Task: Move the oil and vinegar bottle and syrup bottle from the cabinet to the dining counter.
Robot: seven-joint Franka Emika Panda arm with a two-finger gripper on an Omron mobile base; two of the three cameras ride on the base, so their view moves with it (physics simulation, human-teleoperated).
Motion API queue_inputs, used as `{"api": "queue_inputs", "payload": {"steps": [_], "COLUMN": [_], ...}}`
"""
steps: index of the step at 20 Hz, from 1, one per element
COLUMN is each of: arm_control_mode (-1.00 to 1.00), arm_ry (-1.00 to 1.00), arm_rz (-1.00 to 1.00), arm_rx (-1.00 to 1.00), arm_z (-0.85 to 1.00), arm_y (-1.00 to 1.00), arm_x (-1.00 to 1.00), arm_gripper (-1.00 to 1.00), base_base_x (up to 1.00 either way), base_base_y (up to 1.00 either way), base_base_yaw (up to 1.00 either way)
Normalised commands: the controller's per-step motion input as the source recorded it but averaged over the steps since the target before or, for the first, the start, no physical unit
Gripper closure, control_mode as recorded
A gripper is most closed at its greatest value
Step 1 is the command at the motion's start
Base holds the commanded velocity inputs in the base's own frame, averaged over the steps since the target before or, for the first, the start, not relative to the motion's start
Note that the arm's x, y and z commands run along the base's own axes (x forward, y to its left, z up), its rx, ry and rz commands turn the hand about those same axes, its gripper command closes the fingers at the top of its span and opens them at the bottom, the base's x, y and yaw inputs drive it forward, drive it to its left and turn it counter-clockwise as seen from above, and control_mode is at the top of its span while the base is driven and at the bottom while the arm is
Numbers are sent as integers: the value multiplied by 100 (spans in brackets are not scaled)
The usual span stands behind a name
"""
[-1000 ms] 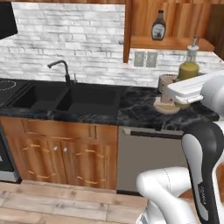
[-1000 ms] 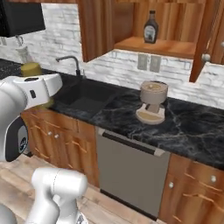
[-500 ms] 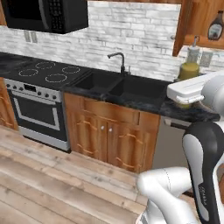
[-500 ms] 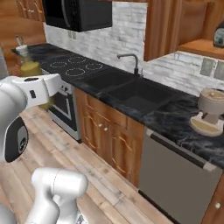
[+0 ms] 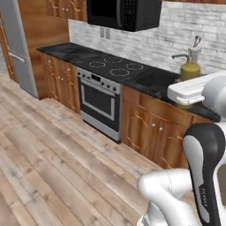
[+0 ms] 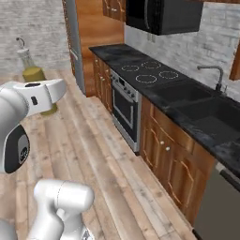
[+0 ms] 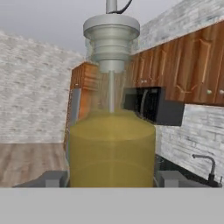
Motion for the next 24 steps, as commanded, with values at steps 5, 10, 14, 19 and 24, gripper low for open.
{"api": "queue_inputs", "payload": {"steps": [5, 10, 14, 19, 24], "arm_control_mode": [100, 100, 100, 100, 100], "arm_ry": [0, 0, 0, 0, 0], "arm_rz": [0, 0, 0, 0, 0], "arm_rx": [0, 0, 0, 0, 0], "arm_z": [0, 0, 0, 0, 0], "arm_y": [0, 0, 0, 0, 0], "arm_x": [0, 0, 0, 0, 0], "arm_gripper": [100, 100, 100, 100, 100], "base_base_x": [-5, -2, 10, 58, 49], "base_base_y": [38, 38, 18, 0, -2], "base_base_yaw": [57, 57, 52, 44, 43]}}
